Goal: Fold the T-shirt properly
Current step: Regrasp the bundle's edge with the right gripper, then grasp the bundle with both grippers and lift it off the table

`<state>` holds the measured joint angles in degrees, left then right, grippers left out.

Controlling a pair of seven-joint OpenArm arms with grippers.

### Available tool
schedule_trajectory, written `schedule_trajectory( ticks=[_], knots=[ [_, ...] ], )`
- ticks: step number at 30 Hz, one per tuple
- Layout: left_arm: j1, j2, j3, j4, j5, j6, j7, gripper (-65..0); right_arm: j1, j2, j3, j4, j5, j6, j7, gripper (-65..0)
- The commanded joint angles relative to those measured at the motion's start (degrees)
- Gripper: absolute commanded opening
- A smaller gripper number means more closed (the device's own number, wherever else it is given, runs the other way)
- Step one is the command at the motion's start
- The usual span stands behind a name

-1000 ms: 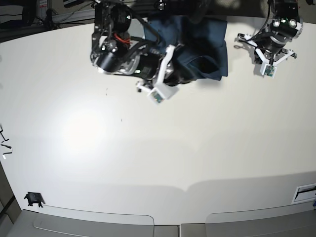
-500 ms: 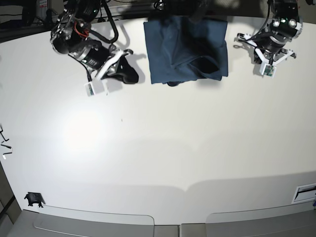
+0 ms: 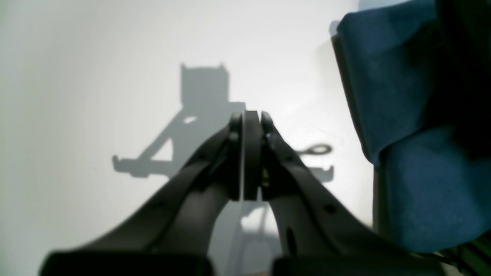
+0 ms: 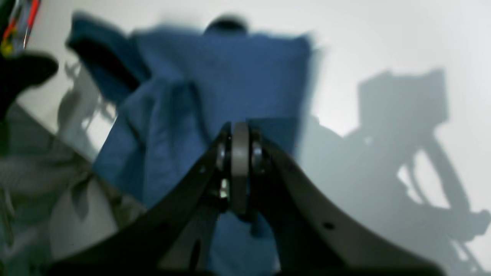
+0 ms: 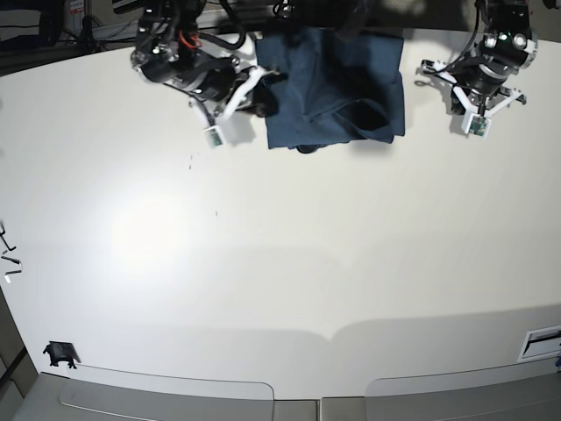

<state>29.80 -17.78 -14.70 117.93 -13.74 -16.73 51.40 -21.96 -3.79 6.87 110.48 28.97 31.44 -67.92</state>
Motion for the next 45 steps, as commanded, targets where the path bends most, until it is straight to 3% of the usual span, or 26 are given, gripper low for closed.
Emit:
schedule_trajectory(
  ticks=[1,13,22,28,32,38,44,45],
  knots=[
    [0.02,-0.50,-0.31,1.03,-0.33,0.00,-0.94,-65.0,0.17,-0.04,-1.64,0.15,1.07,0.02,1.01,-65.0],
    [0.02,-0.52,-0.31,1.03,-0.33,0.00,-0.96,-65.0,0.20,-0.04,-21.05,-0.85,1.20,0.15,-0.96,-65.0],
    [0.02,-0.50,-0.31,1.03,-0.31,0.00,-1.16,-65.0,0.35,-0.02,-36.00,-0.85,1.20,4.94,-1.95,-65.0],
    [0.02,-0.52,-0.31,1.03,-0.31,0.00,-1.42,-65.0,2.14,-0.04,-37.55,-0.85,0.61,5.20,-1.75,-65.0],
    [-0.17,-0.52,-0.31,1.05,-1.99,-0.13,-2.21,-65.0,4.04,-0.02,-35.71,-0.83,-5.25,4.42,-1.27,-65.0],
    [-0.28,-0.50,-0.31,1.09,-13.66,-7.78,-2.16,-65.0,6.32,-0.02,-26.16,-0.83,-9.99,1.55,2.08,-65.0],
    [-0.28,-0.50,-0.31,1.09,-30.10,-22.32,2.25,-65.0,8.92,-0.02,-13.00,-0.83,-9.66,1.49,4.42,-65.0],
    [-0.28,-0.52,-0.31,1.09,-33.29,-23.27,3.93,-65.0,9.35,-0.02,-11.04,-0.83,-9.14,1.49,4.87,-65.0]
  ],
)
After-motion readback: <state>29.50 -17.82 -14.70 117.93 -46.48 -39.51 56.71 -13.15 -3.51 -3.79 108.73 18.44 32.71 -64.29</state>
